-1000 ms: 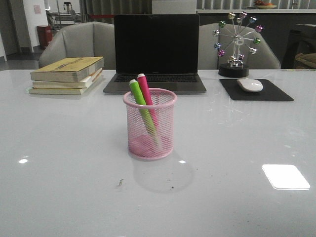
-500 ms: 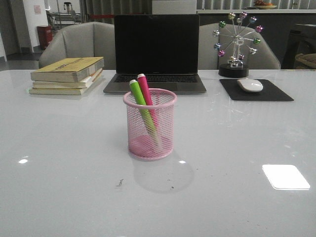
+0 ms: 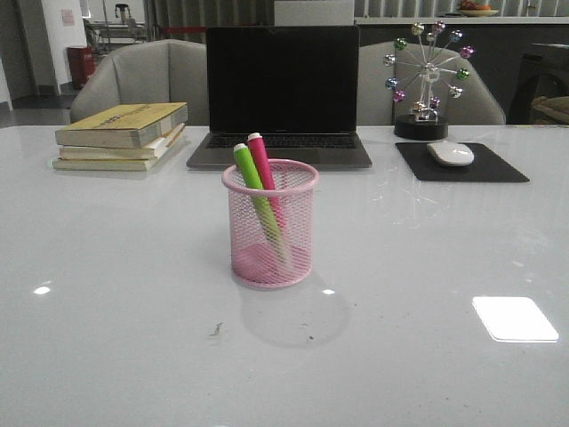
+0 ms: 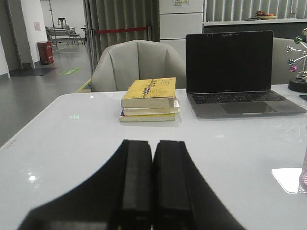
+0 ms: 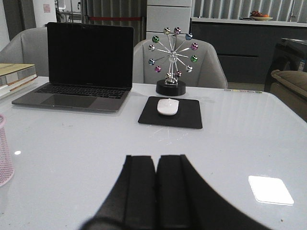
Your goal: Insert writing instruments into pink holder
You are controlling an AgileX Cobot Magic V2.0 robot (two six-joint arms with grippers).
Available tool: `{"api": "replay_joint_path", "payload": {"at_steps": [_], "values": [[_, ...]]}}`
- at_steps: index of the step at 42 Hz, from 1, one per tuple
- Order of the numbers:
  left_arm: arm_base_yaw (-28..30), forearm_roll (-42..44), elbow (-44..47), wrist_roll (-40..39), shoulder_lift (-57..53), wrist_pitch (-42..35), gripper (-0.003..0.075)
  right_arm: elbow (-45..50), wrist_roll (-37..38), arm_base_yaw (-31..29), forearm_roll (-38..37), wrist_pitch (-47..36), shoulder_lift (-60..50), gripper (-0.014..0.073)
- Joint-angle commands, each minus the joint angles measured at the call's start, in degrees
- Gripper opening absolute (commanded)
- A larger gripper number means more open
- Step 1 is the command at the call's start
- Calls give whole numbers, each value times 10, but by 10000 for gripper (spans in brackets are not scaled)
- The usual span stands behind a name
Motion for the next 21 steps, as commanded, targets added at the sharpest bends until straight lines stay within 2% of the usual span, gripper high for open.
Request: {"api": "replay_joint_path", "payload": {"at_steps": [1, 21], "values": [[-4, 0, 4, -6, -11, -48, 92, -3, -6, -3, 2, -56, -12, 57], [-4, 0, 4, -6, -11, -48, 91, -3, -6, -12, 2, -56, -12, 57]]}}
